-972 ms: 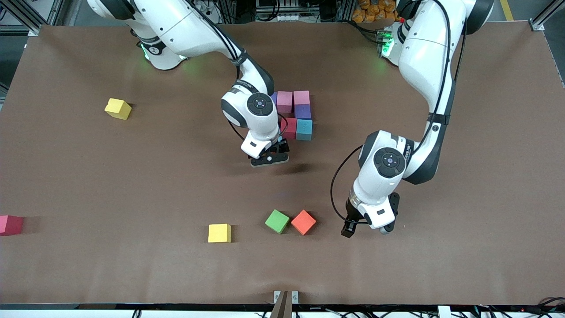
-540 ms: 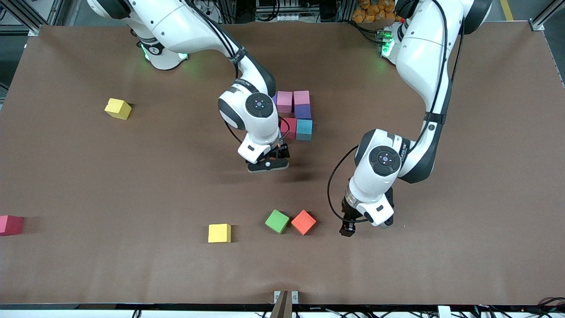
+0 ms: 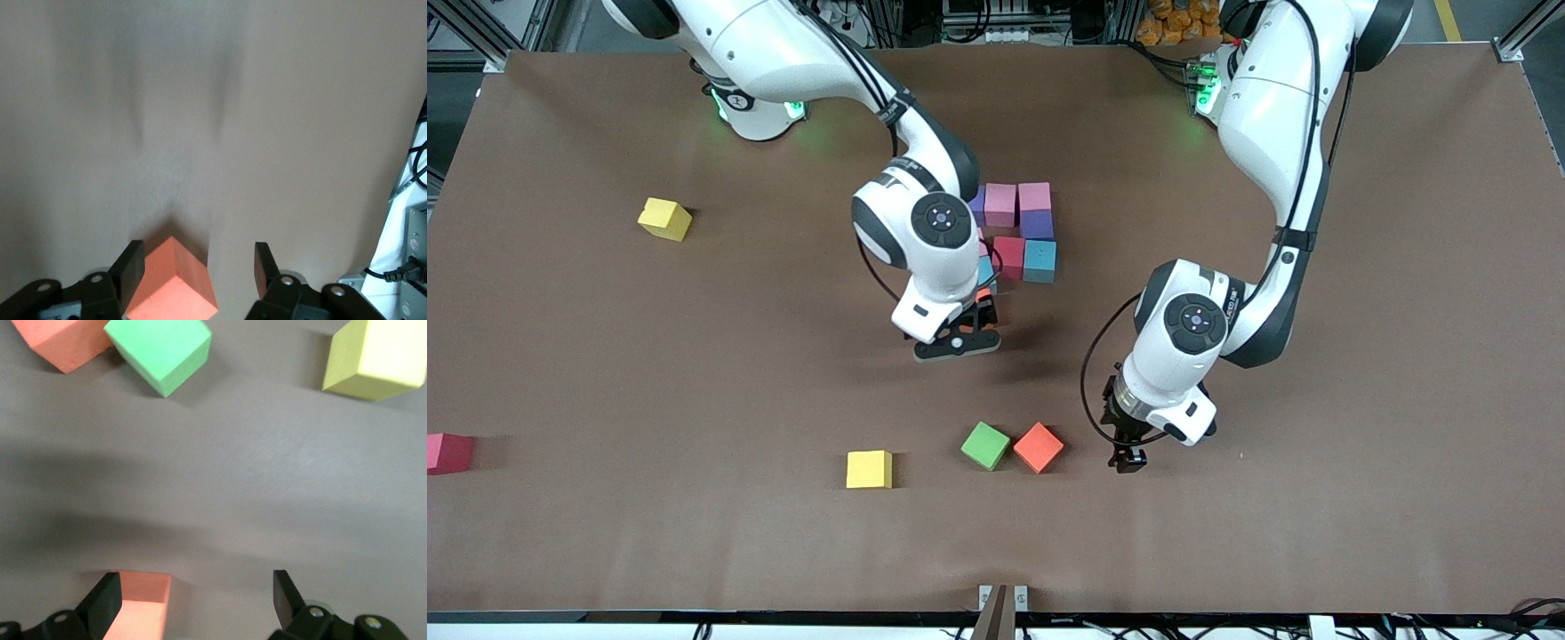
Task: Form number 2 with 11 blocks
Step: 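Withdraw the right gripper while the left gripper reaches the orange cube, then grasp the orange cube with the left gripper while the right gripper rises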
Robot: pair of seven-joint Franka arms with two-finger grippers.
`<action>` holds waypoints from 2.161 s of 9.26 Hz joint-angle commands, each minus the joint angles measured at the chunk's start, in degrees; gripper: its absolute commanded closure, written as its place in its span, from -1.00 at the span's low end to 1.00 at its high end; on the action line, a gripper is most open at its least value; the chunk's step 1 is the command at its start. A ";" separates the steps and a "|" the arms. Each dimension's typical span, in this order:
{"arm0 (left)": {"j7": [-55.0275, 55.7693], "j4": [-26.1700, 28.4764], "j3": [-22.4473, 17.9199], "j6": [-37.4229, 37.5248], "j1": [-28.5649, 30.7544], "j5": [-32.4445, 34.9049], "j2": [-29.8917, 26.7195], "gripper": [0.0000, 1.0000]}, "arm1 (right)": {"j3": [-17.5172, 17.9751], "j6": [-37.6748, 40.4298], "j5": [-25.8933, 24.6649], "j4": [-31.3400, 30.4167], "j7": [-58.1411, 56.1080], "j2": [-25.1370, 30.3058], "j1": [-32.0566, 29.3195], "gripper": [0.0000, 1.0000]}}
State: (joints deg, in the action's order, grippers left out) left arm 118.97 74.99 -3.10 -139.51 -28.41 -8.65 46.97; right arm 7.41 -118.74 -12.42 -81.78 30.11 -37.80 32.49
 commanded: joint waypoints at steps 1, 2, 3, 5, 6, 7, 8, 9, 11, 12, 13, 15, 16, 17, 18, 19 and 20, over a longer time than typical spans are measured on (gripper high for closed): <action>0.91 -0.63 0.02 -3.47 0.02 -5.31 1.54 -0.49 | -2.21 3.25 -0.15 2.59 -9.15 0.27 -1.11 -1.00; 0.73 -0.80 0.11 -5.40 0.20 -7.07 2.07 -0.49 | -4.23 3.25 2.11 2.59 -13.19 0.97 -1.11 -1.00; 0.82 -0.98 1.33 -6.81 0.11 -8.65 2.86 -0.49 | -5.73 4.99 4.92 2.33 -17.58 2.02 -1.11 -1.00; 0.82 -1.24 5.36 -8.66 0.11 -8.93 5.05 -0.49 | -6.80 10.70 6.44 -0.28 -19.12 5.26 -0.68 -1.00; -0.05 -1.59 6.69 -9.98 -0.41 -8.84 6.46 -0.49 | -6.62 10.55 7.40 -5.01 -18.69 8.24 -0.41 -1.00; -1.89 -1.60 8.09 -11.04 -0.50 -8.84 7.51 -0.49 | -6.62 8.72 10.89 -11.41 -18.42 12.01 0.20 -1.00; -3.03 -1.77 8.54 -11.31 -0.42 -8.84 8.13 -0.49 | -6.45 6.26 11.19 -17.39 -17.63 15.18 0.90 -1.00; -3.48 -1.77 8.98 -11.31 -0.42 -8.84 8.31 -0.49 | -5.84 2.06 11.28 -23.89 -14.49 18.00 2.39 -1.00; -3.66 -1.42 9.07 -11.31 -0.42 -8.84 8.23 -0.49 | 0.55 -4.38 11.19 -32.63 -2.65 21.09 3.11 -1.00; -3.49 -1.33 9.07 -11.31 -0.42 -8.84 8.14 -0.49 | 1.45 -4.40 11.19 -33.52 -1.73 21.62 3.45 -1.00; -2.70 -1.42 8.99 -11.31 -0.42 -8.93 7.97 -0.49 | 2.16 -6.83 11.19 -36.58 0.02 22.67 3.98 -1.00; 0.62 -1.60 8.64 -11.48 0.11 -8.93 7.62 -0.49 | 4.70 -12.64 11.19 -42.13 5.20 24.53 4.43 -1.00; 2.56 -1.60 8.11 -11.92 0.28 -8.93 7.35 -0.49 | 5.41 -15.88 11.19 -43.45 7.31 24.01 4.51 -1.00; 4.75 -1.68 7.32 -12.97 0.46 -8.93 7.26 -0.49 | 5.77 -19.04 11.19 -44.94 7.77 23.57 4.51 -1.00; 5.91 -1.77 7.05 -13.59 0.64 -8.93 7.26 -0.49 | 5.94 -19.60 11.19 -44.96 7.77 22.61 4.69 -1.00; 6.01 -1.77 7.05 -14.29 0.64 -8.93 7.17 -0.49 | 6.21 -20.39 11.19 -44.96 7.86 21.90 4.78 -1.00; 6.01 -1.69 6.96 -14.30 0.72 -8.93 7.26 -0.49 | 6.21 -21.09 11.19 -44.96 7.86 20.76 4.78 -1.00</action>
State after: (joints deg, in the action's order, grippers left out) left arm 124.18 73.62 4.29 -153.11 -27.29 -16.17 54.17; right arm 13.20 -138.37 -1.76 -125.97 36.89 -16.52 37.27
